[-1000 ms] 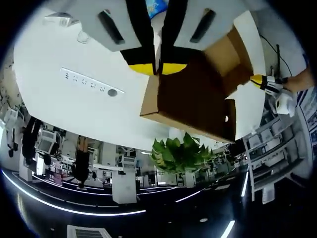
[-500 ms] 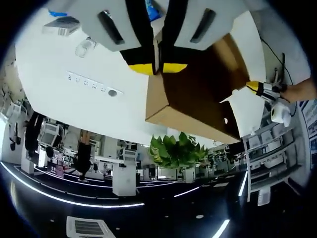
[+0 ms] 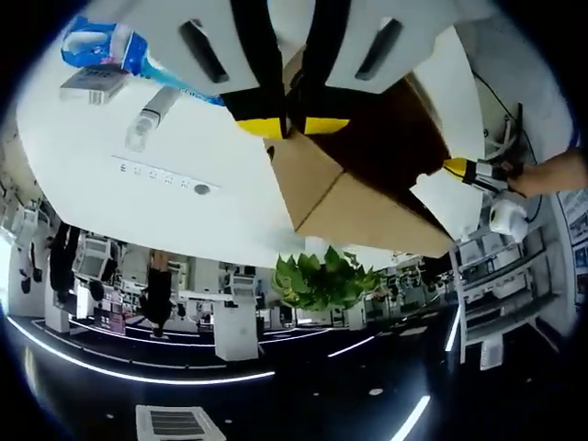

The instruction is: Operate the shoe box by opening the lid, removing the specified soft item, and placing it in the target area until the item is outside and the box remains undamaged.

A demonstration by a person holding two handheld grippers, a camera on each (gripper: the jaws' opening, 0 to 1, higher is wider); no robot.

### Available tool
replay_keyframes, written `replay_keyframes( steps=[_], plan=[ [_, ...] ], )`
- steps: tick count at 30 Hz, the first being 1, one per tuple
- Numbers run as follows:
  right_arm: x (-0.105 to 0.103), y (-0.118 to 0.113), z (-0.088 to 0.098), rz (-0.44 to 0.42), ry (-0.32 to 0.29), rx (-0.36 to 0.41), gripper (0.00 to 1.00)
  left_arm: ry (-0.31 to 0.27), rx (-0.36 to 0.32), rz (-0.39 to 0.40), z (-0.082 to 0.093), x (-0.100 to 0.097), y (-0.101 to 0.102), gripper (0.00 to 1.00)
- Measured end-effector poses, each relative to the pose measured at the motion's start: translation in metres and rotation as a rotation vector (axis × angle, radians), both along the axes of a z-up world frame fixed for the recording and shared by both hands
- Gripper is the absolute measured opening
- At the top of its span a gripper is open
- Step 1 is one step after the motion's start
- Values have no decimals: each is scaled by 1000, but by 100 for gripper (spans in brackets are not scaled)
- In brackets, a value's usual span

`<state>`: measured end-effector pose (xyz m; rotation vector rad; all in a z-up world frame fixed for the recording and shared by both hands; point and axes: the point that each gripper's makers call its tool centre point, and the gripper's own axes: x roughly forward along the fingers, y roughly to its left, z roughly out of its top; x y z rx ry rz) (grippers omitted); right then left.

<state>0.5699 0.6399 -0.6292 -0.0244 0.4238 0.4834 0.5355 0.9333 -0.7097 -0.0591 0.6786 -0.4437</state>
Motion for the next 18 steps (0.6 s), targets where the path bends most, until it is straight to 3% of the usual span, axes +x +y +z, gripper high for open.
replay_keyframes(
  steps=[10, 18],
  plan=[
    [-14, 1, -10, 0, -22, 0, 5, 2, 2, 0, 1, 1, 0, 3],
    [-25, 3, -23, 17, -33, -49, 5, -50, 11, -33, 12, 1, -7, 10]
  ],
)
